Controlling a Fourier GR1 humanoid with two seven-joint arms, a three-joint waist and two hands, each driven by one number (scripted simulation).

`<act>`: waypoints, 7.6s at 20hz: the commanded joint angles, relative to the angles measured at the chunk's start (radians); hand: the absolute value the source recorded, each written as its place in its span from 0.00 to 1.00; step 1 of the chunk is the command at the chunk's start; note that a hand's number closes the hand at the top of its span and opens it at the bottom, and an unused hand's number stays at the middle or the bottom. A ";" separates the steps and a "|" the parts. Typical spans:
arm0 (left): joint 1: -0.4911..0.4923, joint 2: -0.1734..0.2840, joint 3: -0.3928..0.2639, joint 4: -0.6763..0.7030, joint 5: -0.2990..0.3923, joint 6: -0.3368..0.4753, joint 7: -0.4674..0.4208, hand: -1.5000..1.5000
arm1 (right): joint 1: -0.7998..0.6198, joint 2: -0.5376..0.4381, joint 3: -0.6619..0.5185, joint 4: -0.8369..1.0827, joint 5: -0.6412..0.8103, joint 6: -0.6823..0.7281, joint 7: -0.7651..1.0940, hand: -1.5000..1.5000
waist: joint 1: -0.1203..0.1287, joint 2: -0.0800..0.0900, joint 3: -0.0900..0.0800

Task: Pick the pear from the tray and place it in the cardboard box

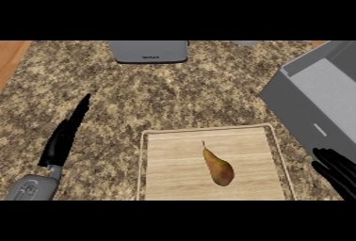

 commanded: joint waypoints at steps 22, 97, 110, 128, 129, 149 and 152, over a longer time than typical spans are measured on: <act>-0.043 -0.058 0.065 0.046 -0.070 -0.075 -0.012 0.50 | -0.452 0.296 0.570 0.097 0.375 0.305 0.853 0.00 | 0.024 0.002 0.004; -0.036 -0.211 0.217 -0.007 -0.265 -0.217 -0.025 0.50 | -0.950 0.647 -0.107 0.970 0.911 0.032 1.038 1.00 | 0.069 0.030 0.002; -0.046 -0.199 0.243 0.029 -0.250 -0.234 -0.026 0.50 | -1.496 0.506 -0.213 1.375 1.150 0.026 1.387 1.00 | 0.061 0.011 0.003; 0.028 -0.201 0.241 -0.072 -0.268 -0.217 0.024 0.50 | -1.345 0.360 -0.411 1.177 1.197 0.101 1.358 1.00 | 0.021 -0.003 0.005; -0.004 -0.210 0.257 0.003 -0.270 -0.197 -0.014 0.50 | -1.320 0.341 -0.427 1.166 1.189 0.107 1.333 1.00 | 0.011 -0.001 0.004; -0.023 -0.217 0.259 0.010 -0.261 -0.220 -0.011 0.50 | -1.096 0.446 -0.696 1.000 0.792 -0.385 0.934 0.00 | 0.024 0.005 0.006; -0.020 -0.200 0.263 0.002 -0.264 -0.228 -0.026 0.50 | -1.108 0.450 -0.718 0.992 0.715 -0.475 0.878 0.00 | 0.026 0.004 0.005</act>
